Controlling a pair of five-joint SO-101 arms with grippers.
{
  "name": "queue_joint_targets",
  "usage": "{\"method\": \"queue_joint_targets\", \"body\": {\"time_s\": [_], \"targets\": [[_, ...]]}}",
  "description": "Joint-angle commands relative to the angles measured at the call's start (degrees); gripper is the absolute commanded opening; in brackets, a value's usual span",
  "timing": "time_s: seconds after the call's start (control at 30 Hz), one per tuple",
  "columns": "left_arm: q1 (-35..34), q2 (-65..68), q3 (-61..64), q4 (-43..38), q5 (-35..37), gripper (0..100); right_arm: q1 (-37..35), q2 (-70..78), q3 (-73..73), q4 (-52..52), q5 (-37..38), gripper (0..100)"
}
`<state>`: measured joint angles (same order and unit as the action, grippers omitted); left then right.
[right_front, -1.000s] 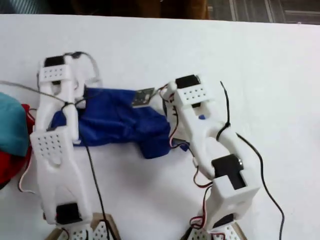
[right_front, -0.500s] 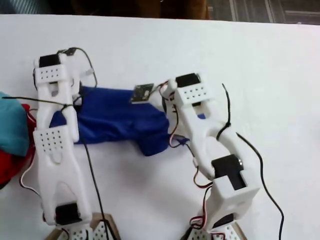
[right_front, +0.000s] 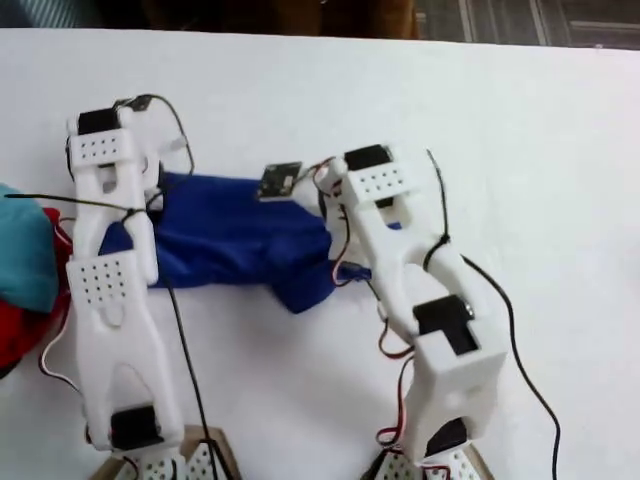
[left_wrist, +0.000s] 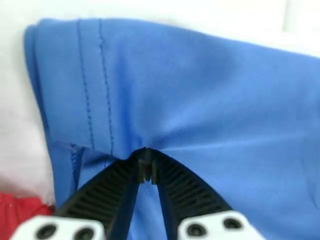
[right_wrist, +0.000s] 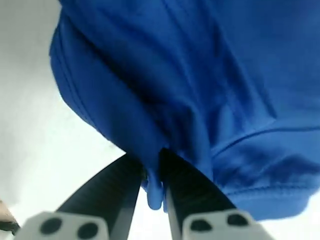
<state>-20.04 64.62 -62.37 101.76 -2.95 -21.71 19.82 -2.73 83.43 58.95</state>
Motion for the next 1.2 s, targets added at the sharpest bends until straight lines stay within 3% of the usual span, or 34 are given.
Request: {"method": "queue_joint_targets", "body": {"time_s": [0.0, 0.2, 0.47, 0.67, 0.9, 1.03, 1.17], "targets": [[-1.4, 0.3, -1.4, 0.6, -0.1, 2, -0.3, 0.7, -6.6, -0.2, -5.5, 1.9], [-1.4, 0.3, -1.4, 0.6, -0.2, 2, -0.5, 3.5, -13.0, 1.0, -7.9, 4.1], [-1.4, 0.4, -1.4, 0.6, -0.3, 2, -1.1, 9.9, -21.2, 3.7, -8.4, 27.4], [-1.4, 0.4, -1.4, 0.6, -0.3, 2, 0.7, 11.9, -30.2, 5.1, -8.4, 25.5], [-1.4, 0.4, -1.4, 0.6, -0.3, 2, 3.7, 11.4, -38.1, 18.2, -8.3, 25.5], [-1.4, 0.4, -1.4, 0.6, -0.3, 2, 10.2, 4.4, -32.6, 18.2, -6.0, 25.5], [-1.4, 0.4, -1.4, 0.6, -0.3, 2, 10.2, -8.6, -9.5, 18.1, -0.4, 25.4]]}}
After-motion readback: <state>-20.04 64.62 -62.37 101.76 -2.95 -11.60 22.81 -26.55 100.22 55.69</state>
